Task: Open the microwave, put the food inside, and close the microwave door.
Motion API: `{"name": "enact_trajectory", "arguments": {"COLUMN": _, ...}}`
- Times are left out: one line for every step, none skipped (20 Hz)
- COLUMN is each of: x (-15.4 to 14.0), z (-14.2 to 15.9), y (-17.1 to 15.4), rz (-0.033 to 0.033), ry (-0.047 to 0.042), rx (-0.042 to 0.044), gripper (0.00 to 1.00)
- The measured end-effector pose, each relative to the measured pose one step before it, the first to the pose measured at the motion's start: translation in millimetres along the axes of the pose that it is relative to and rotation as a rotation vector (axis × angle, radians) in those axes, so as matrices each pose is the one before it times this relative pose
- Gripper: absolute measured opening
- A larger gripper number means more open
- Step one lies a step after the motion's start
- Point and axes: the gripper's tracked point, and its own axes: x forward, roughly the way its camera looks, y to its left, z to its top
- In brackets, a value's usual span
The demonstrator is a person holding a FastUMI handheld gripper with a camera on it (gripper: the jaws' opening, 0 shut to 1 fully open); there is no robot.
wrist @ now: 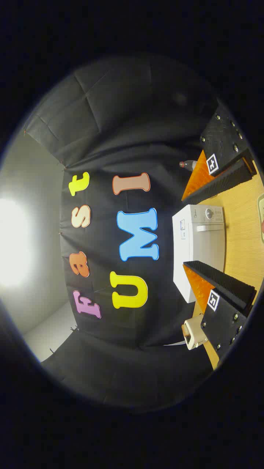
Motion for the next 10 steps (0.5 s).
{"name": "enact_trajectory", "arguments": {"x": -0.74, "z": 2.59, "y": -1.0, "rz": -0.00038, "ry": -0.00479, "rx": 0.0005, "gripper": 0.98}}
{"name": "enact_trajectory", "arguments": {"x": -0.55, "z": 0.46, "y": -0.37, "rz": 0.0004, "ry": -0.00367, "rx": 0.00139, "gripper": 0.98}}
{"name": "enact_trajectory", "arguments": {"x": -0.47, "z": 0.74, "y": -0.39, "rz": 0.00033, "ry": -0.00149, "rx": 0.00035, "gripper": 0.98}}
{"name": "enact_trajectory", "arguments": {"x": -0.39, "z": -0.03, "y": -1.18, "rz": -0.00017, "ry": 0.00005, "rx": -0.0017, "gripper": 0.98}}
{"name": "enact_trajectory", "arguments": {"x": -0.7, "z": 0.21, "y": -1.31, "rz": -0.00002, "ry": 0.00093, "rx": -0.00168, "gripper": 0.98}}
{"name": "enact_trajectory", "arguments": {"x": -0.54, "z": -0.77, "y": -0.64, "rz": 0.00061, "ry": 0.00037, "rx": -0.00079, "gripper": 0.98}}
{"name": "enact_trajectory", "arguments": {"x": -0.9, "z": 0.19, "y": -0.77, "rz": 0.00047, "ry": -0.00081, "rx": 0.00007, "gripper": 0.98}}
{"name": "enact_trajectory", "arguments": {"x": -0.58, "z": -1.27, "y": -0.39, "rz": 0.00041, "ry": 0.00139, "rx": 0.00065, "gripper": 0.98}}
{"name": "enact_trajectory", "arguments": {"x": -0.66, "z": -0.41, "y": -0.08, "rz": 0.00167, "ry": 0.00163, "rx": 0.00172, "gripper": 0.98}}
{"name": "enact_trajectory", "arguments": {"x": -0.94, "z": -0.82, "y": -0.57, "rz": 0.00227, "ry": 0.00121, "rx": 0.00132, "gripper": 0.98}}
